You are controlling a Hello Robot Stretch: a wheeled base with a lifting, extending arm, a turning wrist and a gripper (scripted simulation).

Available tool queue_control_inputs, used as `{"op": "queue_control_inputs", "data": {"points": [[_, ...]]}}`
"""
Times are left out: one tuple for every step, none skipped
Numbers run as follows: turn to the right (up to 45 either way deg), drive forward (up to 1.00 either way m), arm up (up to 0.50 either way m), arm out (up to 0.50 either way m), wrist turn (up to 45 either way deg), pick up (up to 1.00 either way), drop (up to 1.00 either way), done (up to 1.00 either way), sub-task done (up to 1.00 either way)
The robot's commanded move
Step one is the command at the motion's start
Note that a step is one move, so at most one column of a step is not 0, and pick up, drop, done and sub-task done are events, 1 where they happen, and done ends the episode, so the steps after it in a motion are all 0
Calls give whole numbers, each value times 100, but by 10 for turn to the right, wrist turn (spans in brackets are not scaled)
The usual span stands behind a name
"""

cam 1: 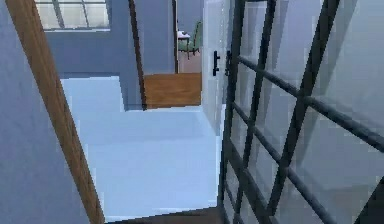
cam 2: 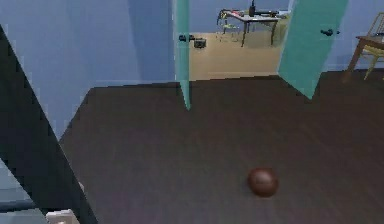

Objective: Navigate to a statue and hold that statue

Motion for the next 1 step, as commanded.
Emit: {"op": "queue_control_inputs", "data": {"points": [[-60,0,0,0,0,0,0,0,0]]}}
